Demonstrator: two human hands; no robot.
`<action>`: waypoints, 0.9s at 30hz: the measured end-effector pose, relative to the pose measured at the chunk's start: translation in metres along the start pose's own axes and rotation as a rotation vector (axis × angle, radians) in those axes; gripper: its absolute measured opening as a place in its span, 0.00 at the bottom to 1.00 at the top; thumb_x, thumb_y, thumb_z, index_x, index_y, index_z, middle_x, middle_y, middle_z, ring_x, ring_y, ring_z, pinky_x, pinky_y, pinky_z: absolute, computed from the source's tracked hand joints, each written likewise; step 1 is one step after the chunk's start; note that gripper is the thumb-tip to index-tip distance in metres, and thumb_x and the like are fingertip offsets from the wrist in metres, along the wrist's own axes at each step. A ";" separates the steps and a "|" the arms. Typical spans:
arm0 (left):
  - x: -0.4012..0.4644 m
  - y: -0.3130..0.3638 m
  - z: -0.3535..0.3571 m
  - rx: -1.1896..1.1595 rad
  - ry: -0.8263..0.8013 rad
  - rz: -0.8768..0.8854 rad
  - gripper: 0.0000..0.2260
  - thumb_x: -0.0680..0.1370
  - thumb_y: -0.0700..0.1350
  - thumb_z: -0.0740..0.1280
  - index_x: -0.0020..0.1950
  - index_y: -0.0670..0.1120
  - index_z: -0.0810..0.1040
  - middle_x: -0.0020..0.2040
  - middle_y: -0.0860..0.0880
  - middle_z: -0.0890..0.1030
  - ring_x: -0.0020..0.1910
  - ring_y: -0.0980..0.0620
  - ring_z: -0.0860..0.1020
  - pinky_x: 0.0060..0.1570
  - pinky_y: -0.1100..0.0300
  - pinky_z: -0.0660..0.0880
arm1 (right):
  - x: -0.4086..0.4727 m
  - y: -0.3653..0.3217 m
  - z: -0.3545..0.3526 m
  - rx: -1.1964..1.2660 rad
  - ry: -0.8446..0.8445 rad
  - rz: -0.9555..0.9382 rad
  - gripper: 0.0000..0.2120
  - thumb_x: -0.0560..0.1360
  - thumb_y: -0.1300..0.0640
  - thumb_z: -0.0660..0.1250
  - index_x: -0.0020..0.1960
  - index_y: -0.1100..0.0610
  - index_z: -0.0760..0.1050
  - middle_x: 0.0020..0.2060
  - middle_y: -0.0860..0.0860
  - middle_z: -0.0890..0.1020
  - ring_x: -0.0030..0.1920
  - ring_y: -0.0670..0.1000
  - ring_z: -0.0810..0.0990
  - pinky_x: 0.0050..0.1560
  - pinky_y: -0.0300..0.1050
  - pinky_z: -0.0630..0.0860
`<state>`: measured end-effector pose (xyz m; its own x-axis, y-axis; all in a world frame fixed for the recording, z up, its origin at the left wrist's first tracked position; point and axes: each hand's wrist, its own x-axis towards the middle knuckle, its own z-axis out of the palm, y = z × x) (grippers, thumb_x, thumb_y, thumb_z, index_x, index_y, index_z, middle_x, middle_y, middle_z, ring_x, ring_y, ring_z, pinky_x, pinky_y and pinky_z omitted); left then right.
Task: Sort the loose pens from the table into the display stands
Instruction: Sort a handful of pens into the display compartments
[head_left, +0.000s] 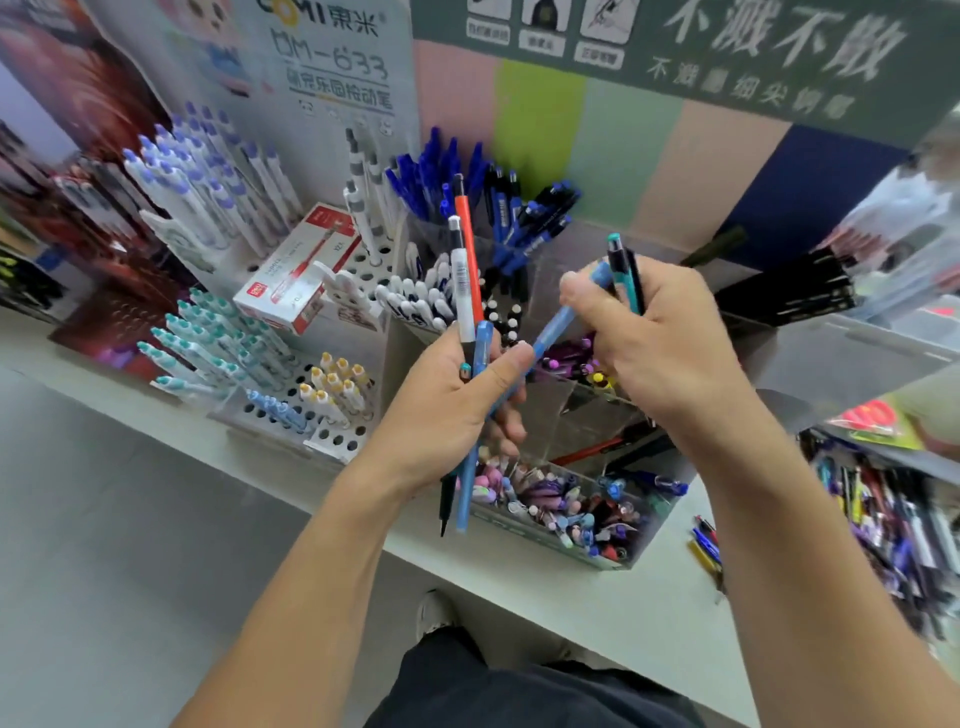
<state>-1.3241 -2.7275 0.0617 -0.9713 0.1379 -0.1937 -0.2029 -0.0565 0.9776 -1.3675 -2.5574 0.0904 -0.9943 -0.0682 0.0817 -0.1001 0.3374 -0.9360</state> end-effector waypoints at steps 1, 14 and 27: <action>0.002 -0.002 0.000 0.067 0.005 0.013 0.09 0.81 0.46 0.66 0.46 0.44 0.69 0.33 0.50 0.78 0.27 0.48 0.79 0.24 0.57 0.76 | 0.000 0.001 -0.006 0.013 0.080 -0.010 0.18 0.79 0.49 0.66 0.41 0.64 0.72 0.27 0.52 0.68 0.28 0.50 0.64 0.31 0.48 0.62; -0.002 -0.002 -0.029 0.343 -0.046 -0.031 0.27 0.77 0.28 0.61 0.69 0.55 0.64 0.28 0.55 0.71 0.23 0.57 0.67 0.23 0.63 0.65 | 0.011 -0.015 0.023 -0.023 -0.460 0.035 0.15 0.75 0.54 0.76 0.45 0.68 0.81 0.25 0.48 0.74 0.25 0.43 0.68 0.29 0.36 0.67; -0.010 -0.006 -0.042 -0.150 -0.246 -0.062 0.06 0.79 0.43 0.60 0.47 0.50 0.64 0.41 0.46 0.69 0.23 0.54 0.65 0.18 0.66 0.62 | 0.001 -0.011 0.017 0.124 -0.338 0.033 0.06 0.79 0.61 0.70 0.49 0.66 0.79 0.29 0.55 0.81 0.27 0.50 0.80 0.27 0.38 0.78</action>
<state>-1.3188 -2.7705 0.0547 -0.9010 0.3803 -0.2087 -0.2947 -0.1836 0.9378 -1.3671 -2.5774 0.0953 -0.9266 -0.3730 -0.0473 -0.0428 0.2295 -0.9724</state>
